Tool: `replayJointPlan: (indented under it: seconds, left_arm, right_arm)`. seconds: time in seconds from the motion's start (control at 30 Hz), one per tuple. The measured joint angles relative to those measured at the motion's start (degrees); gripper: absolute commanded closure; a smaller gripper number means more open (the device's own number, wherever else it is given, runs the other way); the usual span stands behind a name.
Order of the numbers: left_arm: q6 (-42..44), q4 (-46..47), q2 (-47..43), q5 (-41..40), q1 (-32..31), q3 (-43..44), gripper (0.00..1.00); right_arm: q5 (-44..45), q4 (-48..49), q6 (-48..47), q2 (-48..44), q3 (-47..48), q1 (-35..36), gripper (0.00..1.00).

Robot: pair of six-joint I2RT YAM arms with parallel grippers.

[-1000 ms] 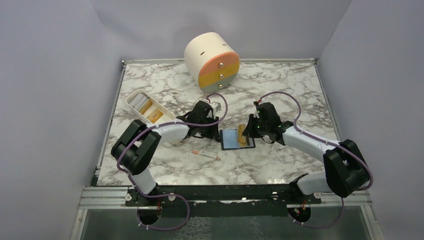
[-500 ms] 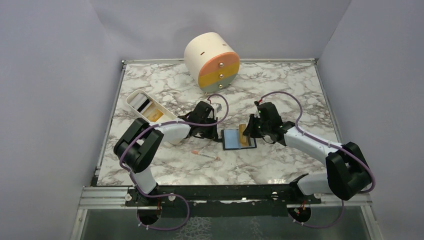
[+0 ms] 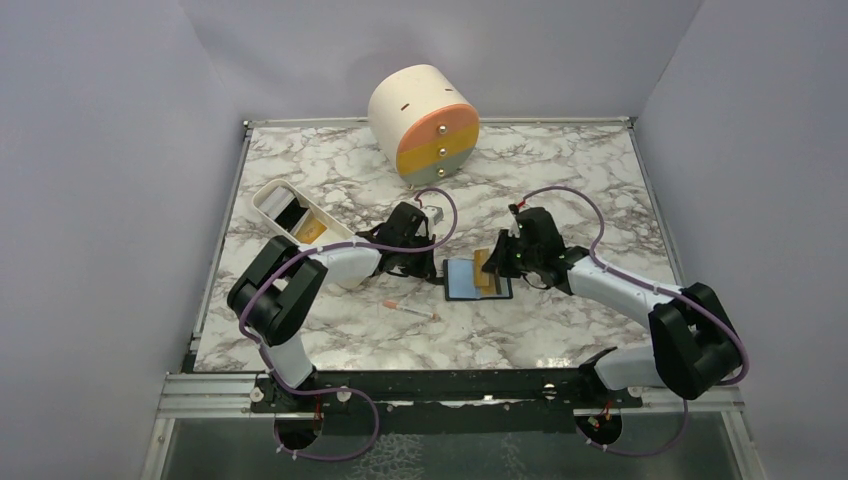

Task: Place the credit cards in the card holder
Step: Insert the credit card into the card holder.

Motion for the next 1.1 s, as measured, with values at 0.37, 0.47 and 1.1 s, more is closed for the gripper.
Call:
replayJointPlan:
  seconds: [0.37,0.47,1.1]
  left_arm:
    - [0.0,0.0,0.0,0.0,0.0,0.0,1.0]
    - [0.0,0.0,0.0,-0.4,0.0,0.0,1.0]
    - [0.0,-0.1,0.0,-2.5,-0.2,0.1,1.0]
  right_arm:
    - [-0.3,3.0,1.7,2.2,-1.2,-0.3,0.99]
    - [-0.3,3.7,2.1,2.5,-1.7,-0.7,0.99]
    - [-0.1,4.3,1.9,0.7,-4.4,-0.9,0.99]
